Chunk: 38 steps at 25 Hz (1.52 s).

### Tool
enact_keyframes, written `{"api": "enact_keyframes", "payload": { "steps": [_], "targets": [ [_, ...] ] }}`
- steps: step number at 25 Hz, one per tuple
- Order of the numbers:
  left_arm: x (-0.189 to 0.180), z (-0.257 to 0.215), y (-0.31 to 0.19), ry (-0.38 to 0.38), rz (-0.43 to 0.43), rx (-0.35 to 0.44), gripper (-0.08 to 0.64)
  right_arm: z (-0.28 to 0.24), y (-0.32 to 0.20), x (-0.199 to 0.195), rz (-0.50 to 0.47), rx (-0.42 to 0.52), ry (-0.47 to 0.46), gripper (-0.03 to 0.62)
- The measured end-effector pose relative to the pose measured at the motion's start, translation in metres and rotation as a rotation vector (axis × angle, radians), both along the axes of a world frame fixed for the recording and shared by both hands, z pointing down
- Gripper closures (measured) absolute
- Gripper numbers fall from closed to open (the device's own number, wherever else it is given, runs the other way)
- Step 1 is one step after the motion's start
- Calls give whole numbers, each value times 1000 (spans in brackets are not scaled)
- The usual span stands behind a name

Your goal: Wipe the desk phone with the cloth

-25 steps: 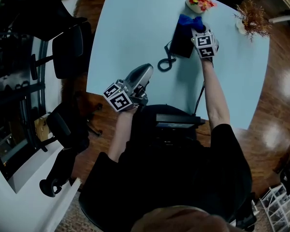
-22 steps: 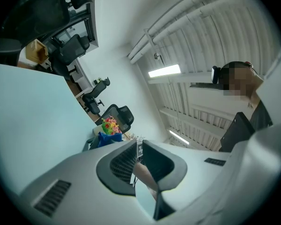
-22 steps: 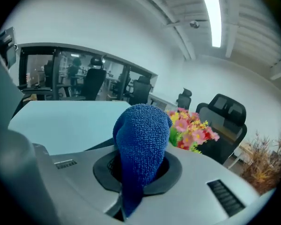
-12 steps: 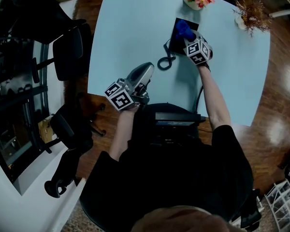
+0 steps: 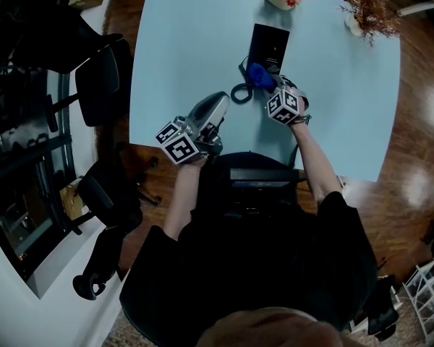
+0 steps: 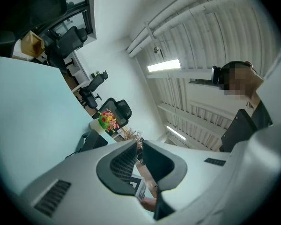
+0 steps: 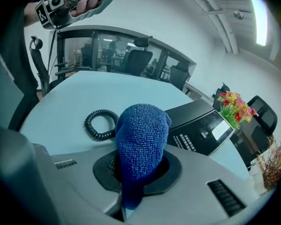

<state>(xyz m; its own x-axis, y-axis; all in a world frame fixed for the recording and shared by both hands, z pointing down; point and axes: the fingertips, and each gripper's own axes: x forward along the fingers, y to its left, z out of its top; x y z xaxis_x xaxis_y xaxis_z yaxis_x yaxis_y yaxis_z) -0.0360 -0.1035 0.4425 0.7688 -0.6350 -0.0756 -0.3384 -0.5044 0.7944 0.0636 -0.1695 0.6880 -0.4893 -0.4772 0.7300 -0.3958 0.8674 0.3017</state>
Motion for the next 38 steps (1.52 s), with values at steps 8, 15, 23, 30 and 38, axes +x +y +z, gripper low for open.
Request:
{"api": "enact_keyframes", "payload": {
  "steps": [8,15,23,30,38],
  "targets": [
    [-9,1,1,-3,-18,0,529,-62,-72,29,162,69,-170,586],
    [-12,-5,2,-7,-32,12,529,-126,-179,62,361,228,-266,586],
    [-15,-5,1,-16,-37,2,529,-70,-130,41,273,129,-170,588],
    [6,-3,0,-8,21,2,529,-20,-36,18,131,48,-99,588],
    [13,-3,1,-15,38,2,529,-4,4,18,67,-53,-87,588]
  ]
}}
